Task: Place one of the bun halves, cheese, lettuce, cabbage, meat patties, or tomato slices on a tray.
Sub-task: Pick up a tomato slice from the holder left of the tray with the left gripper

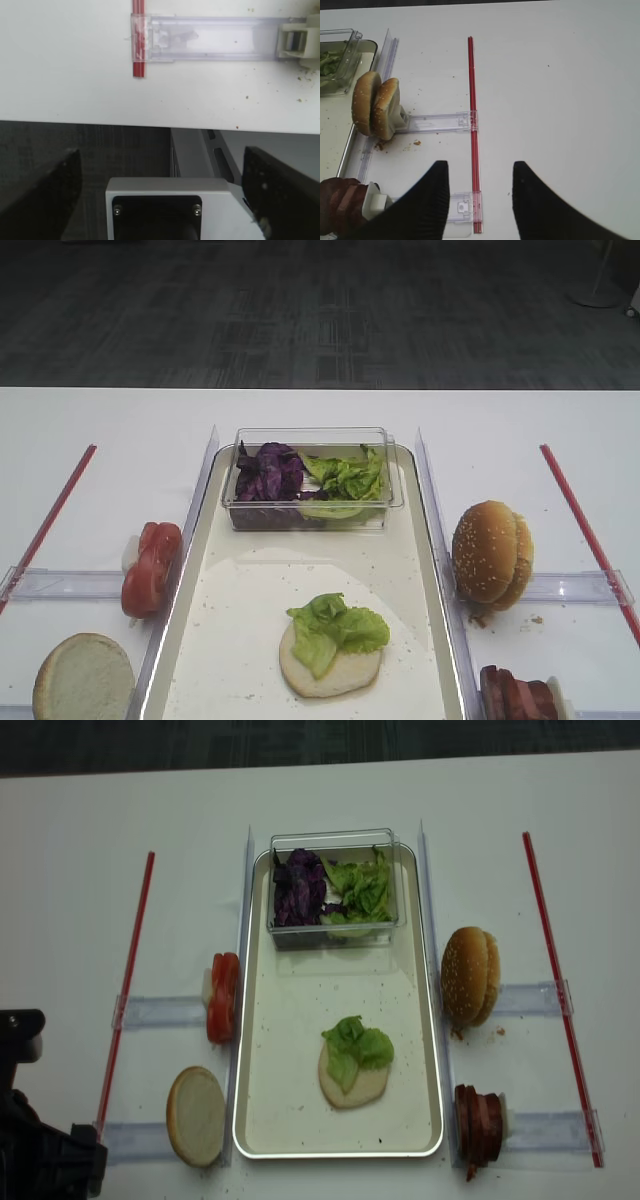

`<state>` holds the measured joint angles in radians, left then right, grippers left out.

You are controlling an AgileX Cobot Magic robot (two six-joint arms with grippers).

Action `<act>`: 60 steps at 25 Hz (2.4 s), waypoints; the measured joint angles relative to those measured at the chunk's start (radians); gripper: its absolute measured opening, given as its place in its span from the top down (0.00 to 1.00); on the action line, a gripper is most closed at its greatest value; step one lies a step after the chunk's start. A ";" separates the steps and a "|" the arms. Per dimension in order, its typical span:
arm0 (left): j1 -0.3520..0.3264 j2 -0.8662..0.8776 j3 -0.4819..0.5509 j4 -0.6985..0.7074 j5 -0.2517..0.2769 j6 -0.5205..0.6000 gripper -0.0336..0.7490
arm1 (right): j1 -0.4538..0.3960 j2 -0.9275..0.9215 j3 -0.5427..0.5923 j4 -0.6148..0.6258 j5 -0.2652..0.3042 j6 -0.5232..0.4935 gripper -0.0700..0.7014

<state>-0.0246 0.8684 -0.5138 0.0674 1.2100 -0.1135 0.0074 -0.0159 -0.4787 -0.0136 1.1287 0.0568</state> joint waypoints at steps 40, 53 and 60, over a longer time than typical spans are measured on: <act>0.000 0.785 -0.644 0.049 -0.110 -0.015 0.19 | 0.000 0.000 0.000 0.000 0.000 0.000 0.78; -0.090 0.785 -0.644 0.033 -0.122 -0.099 0.19 | 0.000 0.000 0.000 0.000 0.000 0.000 0.86; -0.238 0.785 -0.647 0.035 -0.128 -0.223 0.19 | 0.000 0.000 0.000 0.000 0.000 0.000 0.86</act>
<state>-0.2624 1.6534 -1.1606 0.1025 1.0822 -0.3362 0.0074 -0.0159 -0.4787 -0.0136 1.1287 0.0568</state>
